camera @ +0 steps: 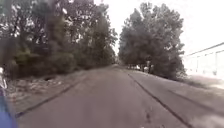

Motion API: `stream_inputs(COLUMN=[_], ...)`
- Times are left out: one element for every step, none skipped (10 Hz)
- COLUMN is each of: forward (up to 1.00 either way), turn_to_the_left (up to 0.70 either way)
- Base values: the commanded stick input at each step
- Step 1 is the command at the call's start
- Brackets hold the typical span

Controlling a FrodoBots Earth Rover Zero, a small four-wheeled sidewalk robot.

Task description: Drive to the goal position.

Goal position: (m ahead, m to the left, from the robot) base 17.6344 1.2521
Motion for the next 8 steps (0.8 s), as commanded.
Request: stream_inputs(forward=[0.70,0.70,0.70,0.70,0.70,0.70,0.70,0.70], turn_to_the_left=[-0.01,-0.01,-0.01,-0.01,-0.01,-0.01,-0.01,-0.01])
